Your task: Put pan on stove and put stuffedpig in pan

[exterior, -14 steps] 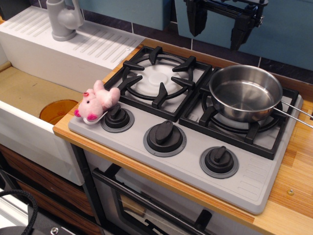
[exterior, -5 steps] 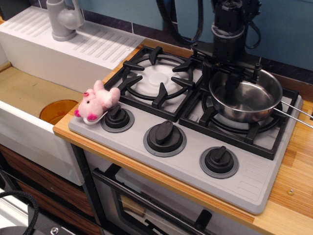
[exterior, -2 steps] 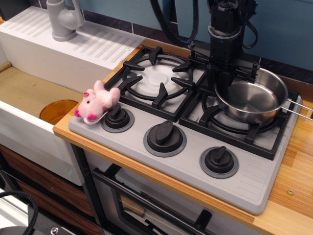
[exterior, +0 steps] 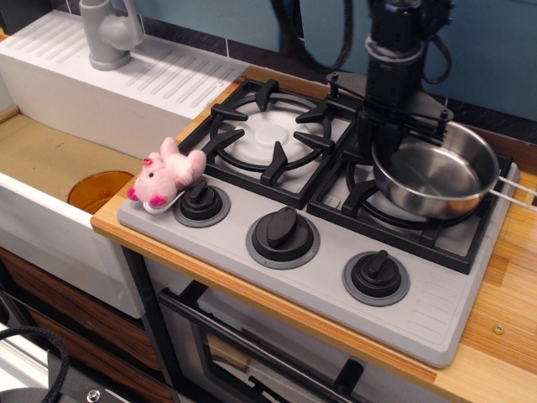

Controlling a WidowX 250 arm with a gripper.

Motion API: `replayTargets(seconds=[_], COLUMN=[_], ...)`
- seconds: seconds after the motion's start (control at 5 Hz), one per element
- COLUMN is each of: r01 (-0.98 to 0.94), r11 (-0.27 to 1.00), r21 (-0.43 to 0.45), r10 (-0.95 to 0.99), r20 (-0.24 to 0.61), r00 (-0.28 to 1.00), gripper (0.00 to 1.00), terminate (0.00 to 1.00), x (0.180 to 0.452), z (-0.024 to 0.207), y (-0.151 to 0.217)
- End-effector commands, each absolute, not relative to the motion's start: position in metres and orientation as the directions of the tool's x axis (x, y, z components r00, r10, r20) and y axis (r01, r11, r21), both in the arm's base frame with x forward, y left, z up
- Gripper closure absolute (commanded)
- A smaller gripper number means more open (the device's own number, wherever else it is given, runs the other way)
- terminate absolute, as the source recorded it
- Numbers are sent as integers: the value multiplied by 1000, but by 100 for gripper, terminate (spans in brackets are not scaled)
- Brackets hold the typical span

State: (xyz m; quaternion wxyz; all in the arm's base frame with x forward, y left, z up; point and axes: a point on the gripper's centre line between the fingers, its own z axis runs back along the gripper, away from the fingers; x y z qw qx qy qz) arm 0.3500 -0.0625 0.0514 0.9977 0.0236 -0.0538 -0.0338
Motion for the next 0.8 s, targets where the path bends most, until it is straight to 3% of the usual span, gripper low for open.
replayTargets(seconds=[0.0,0.6], r01=[81,157], r11=[994,984], r21=[73,85], r10=[-91,-166], r20=[145,114], r00=[985,980], gripper=[100,100], terminate=[0,0], x=[357,379], z=[114,136], y=[-69,-23])
